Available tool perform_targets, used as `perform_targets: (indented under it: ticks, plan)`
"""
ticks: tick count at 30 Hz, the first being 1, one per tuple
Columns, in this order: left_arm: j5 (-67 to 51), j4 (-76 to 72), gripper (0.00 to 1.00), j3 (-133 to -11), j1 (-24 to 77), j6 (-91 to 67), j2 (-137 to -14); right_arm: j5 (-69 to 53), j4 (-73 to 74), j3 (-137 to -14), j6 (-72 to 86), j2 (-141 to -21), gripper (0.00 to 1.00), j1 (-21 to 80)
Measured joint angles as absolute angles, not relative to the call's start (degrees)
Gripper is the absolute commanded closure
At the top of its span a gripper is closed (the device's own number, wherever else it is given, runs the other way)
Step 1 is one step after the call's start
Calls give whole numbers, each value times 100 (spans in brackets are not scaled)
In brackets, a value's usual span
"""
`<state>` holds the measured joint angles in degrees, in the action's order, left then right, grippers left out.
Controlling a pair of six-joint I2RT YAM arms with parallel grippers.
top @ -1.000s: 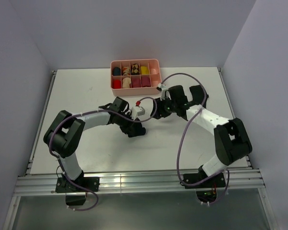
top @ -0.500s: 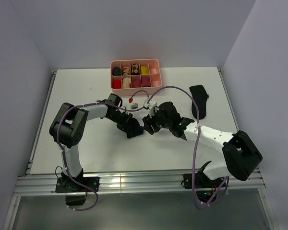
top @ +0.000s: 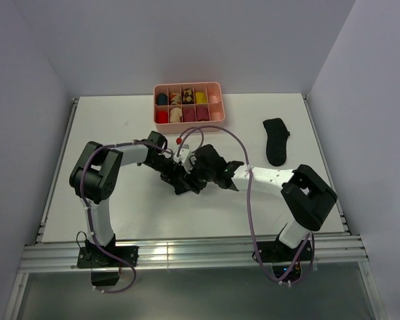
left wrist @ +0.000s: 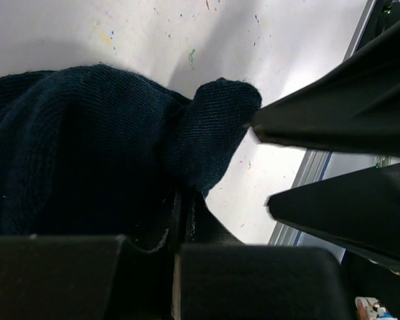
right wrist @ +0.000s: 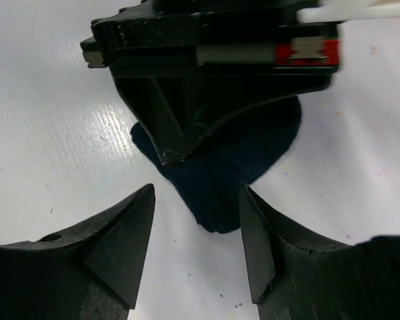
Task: Roll the socks
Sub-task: Roll the sock at the center of the board.
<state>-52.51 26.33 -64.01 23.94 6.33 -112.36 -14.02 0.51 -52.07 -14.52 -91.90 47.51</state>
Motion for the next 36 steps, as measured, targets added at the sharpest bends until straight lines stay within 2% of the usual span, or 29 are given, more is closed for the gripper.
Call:
perform_targets:
  ticks: [12, 16, 22, 25, 28, 31, 32, 33, 35, 36]
  plan:
    - [-5339, 2700, 99, -6405, 2276, 646, -11295, -1555, 314, -5367, -1634, -9843, 43, 4862]
    - [-5402, 2731, 99, -6423, 2255, 650, -11332, -1588, 397, -5502, -1669, -9992, 47, 4862]
    - [-5415, 2832, 99, -6453, 2235, 663, -11351, -1590, 473, -5704, -1802, -10224, 60, 4882]
    - [-5415, 2880, 99, -6464, 2224, 672, -11362, -1568, 469, -5754, -1859, -10296, 76, 4897]
    - [-5443, 2965, 99, -6534, 2206, 681, -11421, -1566, 552, -5854, -1887, -10366, 97, 4899]
    - [-5419, 3004, 99, -6558, 2191, 676, -11430, -1581, 681, -5955, -1896, -10412, 100, 4899]
    - [-5411, 3006, 97, -6560, 2189, 670, -11430, -1588, 727, -5990, -1898, -10427, 100, 4899]
    - [-5387, 3004, 87, -6560, 2189, 644, -11426, -1605, 790, -6031, -1898, -10440, 100, 4899]
    - [-5238, 2985, 77, -6558, 2191, 569, -11373, -1658, 908, -6101, -1898, -10451, 100, 4897]
    - [-5142, 2965, 74, -6554, 2193, 526, -11323, -1699, 974, -6147, -1898, -10464, 100, 4897]
